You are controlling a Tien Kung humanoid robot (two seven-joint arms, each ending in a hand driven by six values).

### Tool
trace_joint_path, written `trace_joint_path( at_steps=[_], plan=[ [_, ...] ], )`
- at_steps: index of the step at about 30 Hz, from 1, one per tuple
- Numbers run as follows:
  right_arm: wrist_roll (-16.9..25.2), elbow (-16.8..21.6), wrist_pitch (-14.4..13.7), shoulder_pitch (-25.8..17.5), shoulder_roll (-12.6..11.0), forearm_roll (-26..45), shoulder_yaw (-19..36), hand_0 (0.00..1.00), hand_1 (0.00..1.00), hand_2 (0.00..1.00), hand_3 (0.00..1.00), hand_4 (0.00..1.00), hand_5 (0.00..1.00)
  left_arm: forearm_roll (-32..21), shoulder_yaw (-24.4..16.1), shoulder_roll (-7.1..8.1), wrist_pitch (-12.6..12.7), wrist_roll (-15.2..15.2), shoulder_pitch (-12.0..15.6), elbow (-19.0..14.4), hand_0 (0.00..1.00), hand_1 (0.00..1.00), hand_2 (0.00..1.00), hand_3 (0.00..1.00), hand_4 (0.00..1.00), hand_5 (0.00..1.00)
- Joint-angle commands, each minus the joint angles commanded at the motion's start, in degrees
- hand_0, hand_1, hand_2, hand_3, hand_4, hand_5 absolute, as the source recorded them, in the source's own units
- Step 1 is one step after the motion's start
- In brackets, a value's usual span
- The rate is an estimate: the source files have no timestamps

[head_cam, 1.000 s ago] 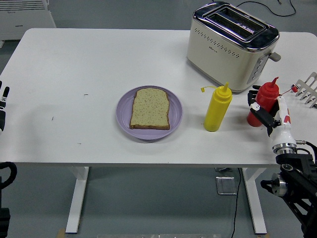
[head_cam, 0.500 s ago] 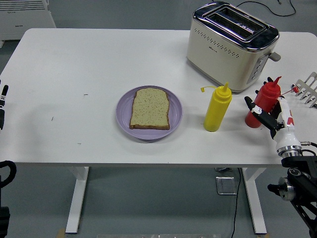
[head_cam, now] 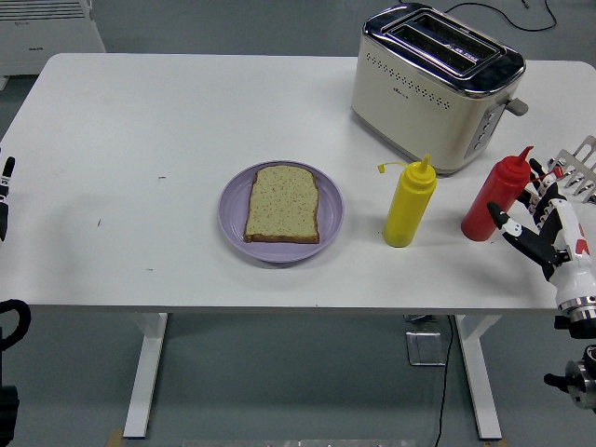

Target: Pick up the cup,pour liquid into bread,place the cup on the desk

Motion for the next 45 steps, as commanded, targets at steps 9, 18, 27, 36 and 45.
trace_joint_path(
  at_steps=[9,18,27,36,45],
  plan=[
    [1.04,0.35,-1.1,-4.09,-1.36,4.32,8.91,0.916,0.867,0.957,0.992,0.842,0.287,0.04,-0.04,0.0,0.03,-0.01,-0.13,-0.02,0.784,0.74,0.737,0.667,0.518,0.948],
    [-1.44,-1.8,2.47,-3.25,0.18,22.05,18.63,0.789,0.744,0.778,0.798,0.618,0.117,0.02,0.11,0.0,0.05,0.0,-0.14,0.01,0.783,0.738,0.735,0.666,0.519,0.948],
    [-4.98,-3.37,14.18,-0.36,2.81,42.6,25.67,0.772,0.729,0.759,0.796,0.612,0.299,0.0,0.13,0.0,0.12,0.0,0.0,0.04,0.783,0.738,0.735,0.664,0.518,0.948],
    [-8.08,-3.49,16.21,2.18,4.2,56.27,27.79,0.775,0.726,0.754,0.801,0.624,0.522,-0.03,0.31,0.0,0.2,-0.02,0.21,0.07,0.78,0.737,0.733,0.664,0.518,0.948],
    [-9.14,-3.86,14.71,2.96,5.69,54.95,28.31,0.769,0.721,0.745,0.806,0.615,0.535,-0.1,0.53,0.0,0.53,0.06,0.4,0.06,0.78,0.734,0.731,0.662,0.518,0.948]
  ],
)
